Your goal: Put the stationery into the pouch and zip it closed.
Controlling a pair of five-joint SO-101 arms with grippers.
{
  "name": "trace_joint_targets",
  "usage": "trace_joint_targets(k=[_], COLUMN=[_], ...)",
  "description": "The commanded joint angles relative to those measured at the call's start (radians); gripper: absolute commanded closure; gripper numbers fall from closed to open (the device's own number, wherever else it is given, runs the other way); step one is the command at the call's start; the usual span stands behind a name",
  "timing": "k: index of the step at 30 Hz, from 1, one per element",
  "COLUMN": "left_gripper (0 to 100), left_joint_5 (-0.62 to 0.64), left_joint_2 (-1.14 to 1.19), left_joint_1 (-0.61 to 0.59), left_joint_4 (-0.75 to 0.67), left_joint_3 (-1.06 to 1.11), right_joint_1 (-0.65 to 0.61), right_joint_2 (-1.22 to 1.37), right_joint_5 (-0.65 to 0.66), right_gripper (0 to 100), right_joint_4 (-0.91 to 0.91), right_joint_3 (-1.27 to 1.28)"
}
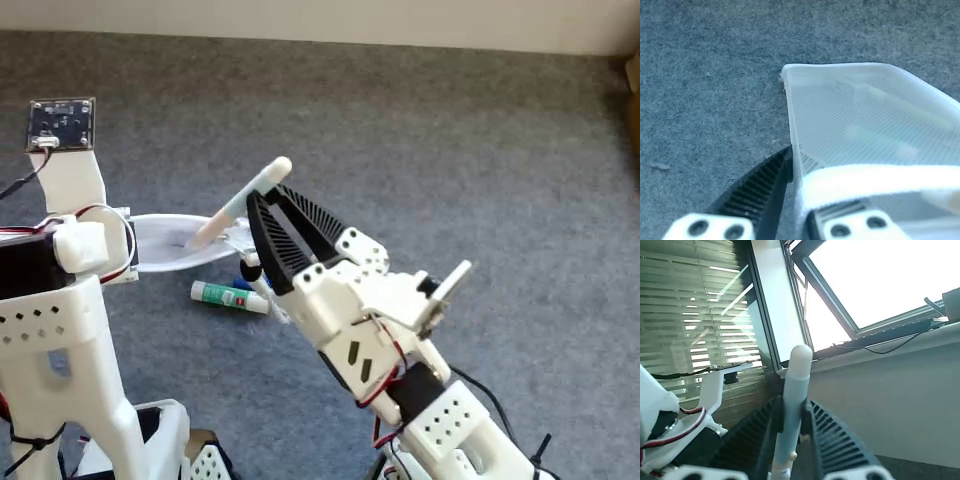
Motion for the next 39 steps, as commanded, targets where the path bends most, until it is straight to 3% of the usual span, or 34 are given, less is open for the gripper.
trace_joint_targets(k=[1, 11, 22, 32, 39], left_gripper=[99, 99, 99, 99, 99], left_joint_5=[0.012, 0.012, 0.012, 0.012, 0.012], left_joint_2=[-0.015, -0.015, -0.015, -0.015, -0.015], left_joint_1=[0.013, 0.016, 0.013, 0.018, 0.018], left_joint_4=[-0.011, -0.012, -0.011, -0.014, -0.014], left_joint_3=[-0.002, -0.002, -0.001, -0.001, -0.001], right_joint_1=[-0.001, -0.047, -0.269, -0.269, -0.269], right_joint_2=[0.059, 0.099, 0.102, 0.104, 0.096], right_joint_5=[0.012, 0.02, 0.245, 0.256, 0.258], right_gripper=[99.3, 99.3, 99.3, 98.8, 98.8], right_joint_4=[-0.044, -0.033, 0.022, 0.035, 0.234], right_joint_3=[-0.088, -0.076, 0.027, 0.053, 0.042])
